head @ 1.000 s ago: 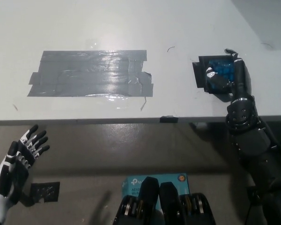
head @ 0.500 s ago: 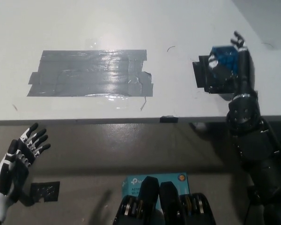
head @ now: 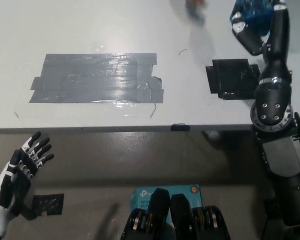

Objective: A rubick's cube is kept in the black marked spot on the table and the robot uses its right arm to pick it up and hands it to a person

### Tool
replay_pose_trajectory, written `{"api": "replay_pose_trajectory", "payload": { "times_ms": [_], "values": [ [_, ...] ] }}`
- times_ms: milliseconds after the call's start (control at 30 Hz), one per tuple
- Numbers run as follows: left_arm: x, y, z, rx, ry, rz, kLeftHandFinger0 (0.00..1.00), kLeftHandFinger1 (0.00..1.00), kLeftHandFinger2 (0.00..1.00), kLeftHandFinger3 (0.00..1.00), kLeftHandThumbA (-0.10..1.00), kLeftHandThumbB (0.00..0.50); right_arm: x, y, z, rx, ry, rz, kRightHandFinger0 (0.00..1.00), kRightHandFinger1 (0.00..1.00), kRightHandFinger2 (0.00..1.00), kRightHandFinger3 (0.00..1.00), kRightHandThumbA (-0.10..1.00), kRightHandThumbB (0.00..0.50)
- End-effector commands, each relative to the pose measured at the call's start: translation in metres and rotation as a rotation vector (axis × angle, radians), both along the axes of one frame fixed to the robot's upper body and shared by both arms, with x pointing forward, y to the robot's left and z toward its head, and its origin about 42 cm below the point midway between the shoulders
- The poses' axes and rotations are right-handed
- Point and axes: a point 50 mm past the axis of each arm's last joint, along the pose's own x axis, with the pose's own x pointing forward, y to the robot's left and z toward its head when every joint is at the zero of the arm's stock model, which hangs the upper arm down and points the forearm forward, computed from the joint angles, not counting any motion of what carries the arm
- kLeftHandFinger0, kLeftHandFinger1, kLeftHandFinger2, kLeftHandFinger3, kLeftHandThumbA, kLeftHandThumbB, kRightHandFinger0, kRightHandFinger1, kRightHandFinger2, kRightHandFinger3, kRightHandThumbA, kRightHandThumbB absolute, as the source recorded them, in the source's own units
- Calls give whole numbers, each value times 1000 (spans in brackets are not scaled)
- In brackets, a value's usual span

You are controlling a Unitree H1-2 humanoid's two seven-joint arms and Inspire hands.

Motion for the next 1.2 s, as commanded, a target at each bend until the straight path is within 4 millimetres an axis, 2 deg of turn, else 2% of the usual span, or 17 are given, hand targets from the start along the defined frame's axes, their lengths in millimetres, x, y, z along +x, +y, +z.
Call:
{"api": "replay_pose_trajectory", "payload": {
  "times_ms": [0, 100, 167, 200, 300, 400, 500, 633, 700, 767, 833, 933, 967, 1000, 1033, 1067, 1167],
  "values": [
    [0, 3, 9, 32, -50, -4, 982, 1000, 1000, 1000, 941, 190, -25, 13, 91, -56, -248, 31, 23, 463, 861, 944, -100, 176],
    [1, 3, 9, 32, -49, -7, 979, 1000, 1000, 1000, 931, 194, -25, 15, 95, -62, -245, 31, 52, 489, 883, 932, -100, 179],
    [1, 3, 10, 38, -50, -5, 969, 1000, 1000, 1000, 930, 189, -24, 18, 98, -68, -247, 34, 142, 516, 889, 916, -100, 185],
    [1, 3, 10, 40, -51, -5, 968, 1000, 1000, 1000, 930, 189, -24, 19, 98, -70, -248, 35, 145, 515, 889, 915, -100, 185],
    [1, 3, 10, 36, -54, -10, 968, 1000, 1000, 1000, 928, 186, -19, 21, 99, -68, -236, 46, 76, 475, 887, 931, -100, 185],
    [1, 3, 9, 34, -53, -10, 973, 1000, 1000, 1000, 915, 187, -11, 25, 99, -92, -207, 48, 5, 456, 904, 992, -100, 167],
    [1, 3, 9, 38, -56, -12, 973, 1000, 1000, 1000, 904, 188, 5, 30, 99, -118, -166, 61, 3, 451, 873, 990, -100, 159],
    [1, 2, 9, 38, -52, -11, 963, 1000, 1000, 1000, 893, 196, 29, 37, 102, -154, -119, 58, 1, 466, 896, 1000, -100, 164],
    [2, 1, 11, 44, -56, -10, 965, 1000, 1000, 1000, 892, 188, 54, 44, 105, -229, -82, 32, 0, 456, 877, 1000, -100, 174],
    [3, 0, 12, 42, -59, -11, 964, 1000, 1000, 1000, 890, 187, 62, 46, 106, -253, -58, 23, 0, 460, 875, 1000, -100, 166],
    [3, 0, 13, 43, -60, -14, 962, 1000, 1000, 1000, 886, 185, 80, 50, 102, -292, 7, 4, 18, 499, 906, 1000, -100, 177],
    [5, -1, 13, 41, -67, -22, 955, 1000, 1000, 1000, 881, 180, 93, 54, 97, -353, 39, -20, 0, 489, 878, 996, -100, 186],
    [5, -1, 14, 36, -63, -23, 958, 1000, 1000, 1000, 879, 191, 96, 57, 95, -363, 49, -21, 0, 472, 841, 943, -100, 188],
    [5, -1, 14, 34, -60, -23, 959, 1000, 1000, 1000, 878, 192, 97, 58, 95, -364, 51, -21, 36, 517, 895, 986, -100, 229],
    [5, -1, 14, 32, -65, -22, 954, 1000, 1000, 1000, 868, 180, 99, 60, 93, -368, 66, -17, 7, 482, 856, 939, -100, 187],
    [5, 0, 15, 35, -68, -21, 947, 1000, 1000, 1000, 868, 184, 100, 63, 91, -373, 78, -14, 1, 468, 849, 927, -100, 168],
    [6, 0, 15, 41, -72, -19, 942, 1000, 1000, 1000, 869, 183, 102, 67, 89, -379, 88, -11, 0, 462, 851, 921, -100, 163]
  ]
}}
